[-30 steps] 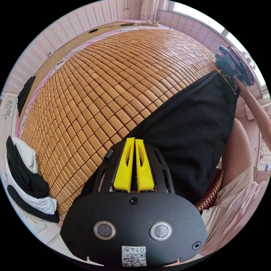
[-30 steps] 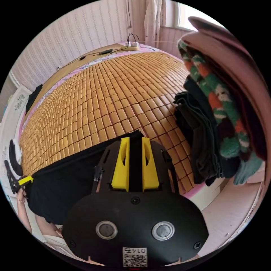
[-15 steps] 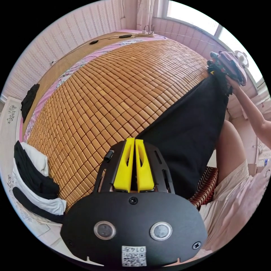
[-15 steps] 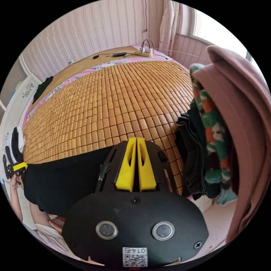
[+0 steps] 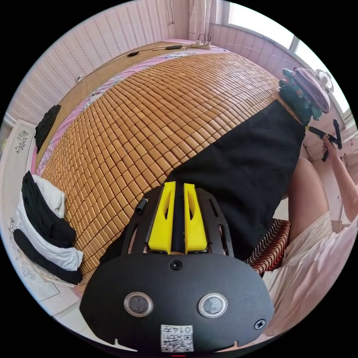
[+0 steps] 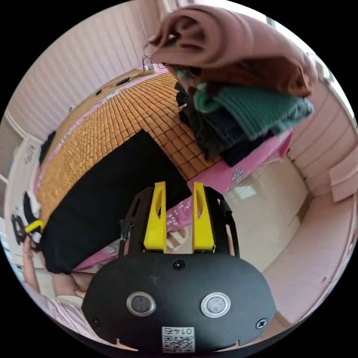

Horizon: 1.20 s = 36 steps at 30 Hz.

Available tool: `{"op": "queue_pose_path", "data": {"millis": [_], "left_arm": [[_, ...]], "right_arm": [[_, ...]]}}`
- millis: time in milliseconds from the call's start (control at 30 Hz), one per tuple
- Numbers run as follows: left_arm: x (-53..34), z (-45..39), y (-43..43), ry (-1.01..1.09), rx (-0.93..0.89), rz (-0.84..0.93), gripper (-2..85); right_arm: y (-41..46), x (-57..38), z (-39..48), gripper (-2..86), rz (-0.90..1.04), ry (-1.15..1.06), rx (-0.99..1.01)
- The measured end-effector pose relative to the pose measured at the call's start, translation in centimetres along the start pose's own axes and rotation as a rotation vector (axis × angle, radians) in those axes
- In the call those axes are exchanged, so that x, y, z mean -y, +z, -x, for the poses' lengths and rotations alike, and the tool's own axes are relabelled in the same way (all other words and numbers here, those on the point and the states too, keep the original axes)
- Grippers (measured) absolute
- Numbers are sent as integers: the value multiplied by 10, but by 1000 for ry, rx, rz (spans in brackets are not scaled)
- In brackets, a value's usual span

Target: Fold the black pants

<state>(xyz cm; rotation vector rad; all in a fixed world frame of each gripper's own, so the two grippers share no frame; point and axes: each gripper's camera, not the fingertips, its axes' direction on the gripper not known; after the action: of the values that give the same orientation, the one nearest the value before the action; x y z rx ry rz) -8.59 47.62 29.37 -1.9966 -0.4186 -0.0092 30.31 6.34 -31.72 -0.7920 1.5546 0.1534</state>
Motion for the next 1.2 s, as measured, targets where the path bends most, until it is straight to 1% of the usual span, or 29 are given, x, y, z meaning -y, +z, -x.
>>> {"op": "queue_pose_path", "data": {"millis": [33, 100, 133, 200, 267, 333, 433, 533, 567, 600, 633, 700, 733, 767, 800, 833, 900, 933, 967, 1100, 1133, 1200], "left_arm": [[-10, -5, -8, 15, -16, -10, 42], [-25, -15, -15, 29, -69, -30, 41], [-34, -22, -14, 44, -110, -21, 41], [-47, -30, -8, 49, -144, 3, 42], [-62, -35, 0, 39, -192, 42, 43], [-75, -36, 2, 30, -206, 45, 42], [-94, -32, 8, 15, -185, 82, 41], [-113, -17, 4, -34, -220, 72, 42], [-123, -8, -4, -60, -239, 56, 42], [-129, -2, -10, -76, -241, 36, 42], [-144, 9, -22, -112, -234, -3, 42], [-171, 29, -39, -176, -199, -24, 42], [-192, 44, -51, -226, -157, -37, 43], [-214, 61, -63, -282, -114, -47, 43], [-226, 70, -69, -311, -91, -51, 43], [-249, 88, -80, -374, -41, -57, 43], [-283, 117, -95, -470, 26, -64, 44], [-304, 137, -104, -535, 59, -64, 47], [-323, 155, -111, -588, 81, -75, 53], [-370, 208, -116, -733, 85, -72, 83], [-384, 223, -116, -767, 67, -70, 89], [-404, 239, -115, -799, 23, -87, 101]], "right_arm": [[3, -1, -3, 101, 0, 27, 27], [16, -3, -5, 65, 4, 75, 58], [20, -2, -3, 54, 21, 65, 61], [26, -1, 7, 25, 57, 0, -2], [29, 1, 11, 19, 57, -33, -34], [40, 5, 13, 19, 84, -41, -34], [56, 7, 27, 28, 115, -77, -63], [54, 4, 49, 46, 94, -104, -171], [51, 2, 61, 41, 81, -114, -261], [49, -1, 80, 38, 66, -161, -327], [48, -2, 92, 37, 55, -201, -342], [53, -12, 157, 35, 15, -427, -325], [56, -15, 177, 37, 13, -494, -313], [66, -21, 218, 40, 16, -620, -281], [77, -29, 262, 43, 19, -742, -223], [83, -33, 285, 45, 20, -802, -186], [105, -55, 377, 47, 36, -1005, 9], [111, -62, 399, 48, 47, -1056, 60], [123, -76, 444, 48, 67, -1153, 134], [151, -127, 583, 56, 95, -1422, 305], [154, -134, 601, 59, 105, -1453, 333], [160, -156, 667, 81, 135, -1571, 456]]}}
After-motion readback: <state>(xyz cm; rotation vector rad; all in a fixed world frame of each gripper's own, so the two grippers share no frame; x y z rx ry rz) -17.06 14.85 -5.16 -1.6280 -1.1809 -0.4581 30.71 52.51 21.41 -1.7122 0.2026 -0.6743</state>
